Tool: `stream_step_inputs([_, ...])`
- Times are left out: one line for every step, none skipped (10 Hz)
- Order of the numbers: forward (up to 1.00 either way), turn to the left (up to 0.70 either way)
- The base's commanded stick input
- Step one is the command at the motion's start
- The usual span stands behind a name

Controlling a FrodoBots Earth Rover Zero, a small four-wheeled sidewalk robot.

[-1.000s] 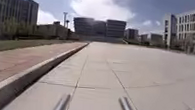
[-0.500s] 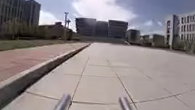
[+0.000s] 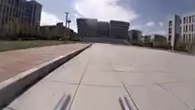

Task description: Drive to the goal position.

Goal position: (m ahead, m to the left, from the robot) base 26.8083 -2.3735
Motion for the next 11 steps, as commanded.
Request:
stream_step_inputs([0.70, -0.06])
stream_step_inputs([0.70, 0.00])
stream_step_inputs([0.70, 0.00])
stream_step_inputs([0.70, 0.00])
stream_step_inputs([0.70, 0.00])
stream_step_inputs([0.70, 0.00])
stream_step_inputs([0.70, 0.00])
stream_step_inputs([0.70, 0.00])
stream_step_inputs([0.70, 0.00])
stream_step_inputs([0.70, 0.00])
stream_step_inputs([0.70, 0.00])
